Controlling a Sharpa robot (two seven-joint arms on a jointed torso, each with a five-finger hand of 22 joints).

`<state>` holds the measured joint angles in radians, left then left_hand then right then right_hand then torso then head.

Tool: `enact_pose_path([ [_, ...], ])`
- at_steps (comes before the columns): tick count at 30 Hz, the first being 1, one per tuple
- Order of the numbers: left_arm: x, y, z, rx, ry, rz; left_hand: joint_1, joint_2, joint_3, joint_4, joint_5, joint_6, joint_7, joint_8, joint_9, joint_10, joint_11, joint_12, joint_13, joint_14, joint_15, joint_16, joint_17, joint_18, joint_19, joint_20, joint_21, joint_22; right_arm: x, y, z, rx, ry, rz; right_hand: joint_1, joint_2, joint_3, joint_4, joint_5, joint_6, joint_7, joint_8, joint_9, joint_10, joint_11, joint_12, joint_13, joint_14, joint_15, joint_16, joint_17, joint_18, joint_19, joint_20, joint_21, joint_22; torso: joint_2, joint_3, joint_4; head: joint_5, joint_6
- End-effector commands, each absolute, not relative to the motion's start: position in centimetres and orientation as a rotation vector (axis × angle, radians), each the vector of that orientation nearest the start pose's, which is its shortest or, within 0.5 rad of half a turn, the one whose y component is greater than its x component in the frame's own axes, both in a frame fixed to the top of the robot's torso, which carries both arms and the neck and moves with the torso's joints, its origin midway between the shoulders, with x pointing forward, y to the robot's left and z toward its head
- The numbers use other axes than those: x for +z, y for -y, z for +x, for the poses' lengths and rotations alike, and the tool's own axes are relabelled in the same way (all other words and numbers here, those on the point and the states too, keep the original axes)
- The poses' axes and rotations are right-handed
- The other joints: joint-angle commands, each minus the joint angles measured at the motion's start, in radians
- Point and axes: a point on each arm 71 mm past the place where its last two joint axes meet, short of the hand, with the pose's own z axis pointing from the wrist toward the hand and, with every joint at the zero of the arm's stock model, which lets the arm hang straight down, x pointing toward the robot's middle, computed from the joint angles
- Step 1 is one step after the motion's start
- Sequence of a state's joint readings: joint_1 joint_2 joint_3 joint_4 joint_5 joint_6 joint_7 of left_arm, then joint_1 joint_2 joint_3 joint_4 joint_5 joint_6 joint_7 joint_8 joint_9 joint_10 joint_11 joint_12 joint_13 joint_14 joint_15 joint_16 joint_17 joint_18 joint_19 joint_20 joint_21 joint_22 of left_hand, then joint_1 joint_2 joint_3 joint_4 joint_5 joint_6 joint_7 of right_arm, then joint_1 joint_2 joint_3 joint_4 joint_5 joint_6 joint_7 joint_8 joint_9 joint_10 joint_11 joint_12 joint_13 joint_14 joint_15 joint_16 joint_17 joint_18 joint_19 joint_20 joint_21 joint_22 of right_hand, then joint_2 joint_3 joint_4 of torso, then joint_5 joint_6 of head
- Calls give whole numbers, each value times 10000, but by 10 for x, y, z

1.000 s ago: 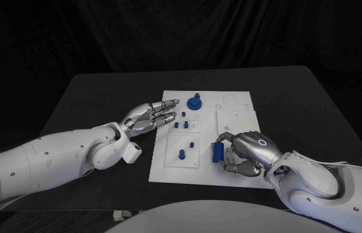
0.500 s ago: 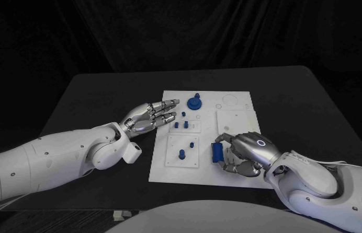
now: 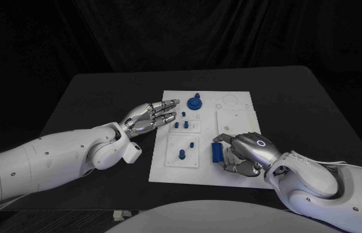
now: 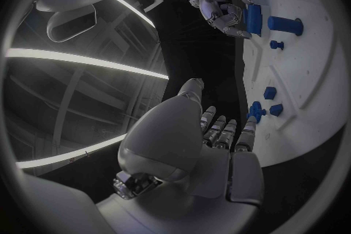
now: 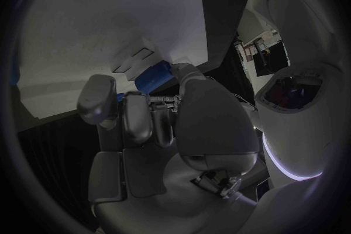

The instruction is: Assemble the parts on the task board

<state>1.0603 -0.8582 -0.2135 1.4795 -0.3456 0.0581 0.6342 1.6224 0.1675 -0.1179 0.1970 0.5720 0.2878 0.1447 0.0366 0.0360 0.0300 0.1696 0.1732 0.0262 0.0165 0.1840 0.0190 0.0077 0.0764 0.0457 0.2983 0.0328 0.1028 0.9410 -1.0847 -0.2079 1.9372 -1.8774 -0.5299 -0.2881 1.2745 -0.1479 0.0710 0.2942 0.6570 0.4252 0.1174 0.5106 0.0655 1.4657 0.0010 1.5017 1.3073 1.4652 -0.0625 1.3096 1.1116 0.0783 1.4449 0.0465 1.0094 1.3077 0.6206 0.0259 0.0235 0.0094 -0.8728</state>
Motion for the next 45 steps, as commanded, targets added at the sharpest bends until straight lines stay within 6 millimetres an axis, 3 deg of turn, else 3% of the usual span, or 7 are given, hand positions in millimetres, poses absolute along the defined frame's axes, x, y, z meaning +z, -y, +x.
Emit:
enact_pose_path([
  [1,-284,-204,416,-18383,-17460,-7159,77,-15,-4,-32,68,29,518,13,8,-23,62,1,8,-12,60,55,13,-135,71,-19,40,10,-276,197,310,6544,-17147,-3346,-26,-127,-286,15,-616,-112,-11,-171,-11,537,83,-46,1799,-28,47,-63,7,155,-28,42,-71,1384,0,2,-3,14,2],
  [5,-284,-204,416,-18385,-17464,-7161,77,-15,-4,-32,68,29,518,13,8,-23,62,1,8,-12,60,55,13,-135,71,-19,40,10,-273,199,308,6606,-17045,-3264,-293,-464,-830,38,-2983,-113,-15,-352,-2,559,85,-25,1817,-10,44,-52,68,148,-12,32,-70,1389,1,2,-3,10,2],
  [9,-284,-204,416,-18386,-17475,-7164,77,-15,-4,-32,68,29,518,13,8,-23,62,1,8,-12,60,55,13,-135,71,-19,40,10,-271,201,306,6578,-17054,-3211,-416,-771,-1083,59,-3829,-11,-12,-350,11,588,93,14,1859,21,50,-9,159,138,16,37,-11,1405,0,1,-5,6,2],
  [15,-284,-204,416,-18384,-17487,-7167,77,-15,-4,-32,68,29,518,13,8,-23,62,1,8,-12,60,55,13,-135,71,-19,40,10,-273,202,306,6408,-17256,-3257,-476,-621,-979,54,-4003,388,28,-209,50,585,123,11,1854,30,71,-12,171,139,25,52,-24,1403,0,0,-8,-8,2],
  [21,-285,-204,416,-18378,-17490,-7171,76,-9,18,-54,69,17,522,11,6,-24,65,-2,7,-15,59,53,12,-136,72,-20,39,6,-273,202,307,6405,-17224,-3225,-651,-889,-1187,65,-4508,225,-30,-430,-10,573,89,-3,1837,23,52,-38,160,145,23,47,-51,1400,-4,2,-4,2,2],
  [38,-285,-204,416,-18399,-17494,-7170,77,-7,25,-61,70,8,523,10,5,-24,66,-5,7,-14,60,54,12,-136,75,-20,41,11,-272,202,309,6388,-17049,-3039,-707,-1338,-1585,83,-4805,-1377,-200,-1816,-144,529,-44,-71,1765,4,-52,-76,164,168,-20,-45,-216,1370,0,1,0,5,2],
  [45,-285,-204,416,-18409,-17468,-7163,78,-7,35,-74,72,8,523,9,5,-24,69,-5,7,-15,62,54,12,-136,71,-20,38,2,-264,207,307,6761,-16289,-2743,-1318,-1030,-1431,85,-5035,-678,-236,-1252,9,697,-74,171,2036,169,-78,297,739,97,89,-73,229,1475,4,1,0,-7,2],
])
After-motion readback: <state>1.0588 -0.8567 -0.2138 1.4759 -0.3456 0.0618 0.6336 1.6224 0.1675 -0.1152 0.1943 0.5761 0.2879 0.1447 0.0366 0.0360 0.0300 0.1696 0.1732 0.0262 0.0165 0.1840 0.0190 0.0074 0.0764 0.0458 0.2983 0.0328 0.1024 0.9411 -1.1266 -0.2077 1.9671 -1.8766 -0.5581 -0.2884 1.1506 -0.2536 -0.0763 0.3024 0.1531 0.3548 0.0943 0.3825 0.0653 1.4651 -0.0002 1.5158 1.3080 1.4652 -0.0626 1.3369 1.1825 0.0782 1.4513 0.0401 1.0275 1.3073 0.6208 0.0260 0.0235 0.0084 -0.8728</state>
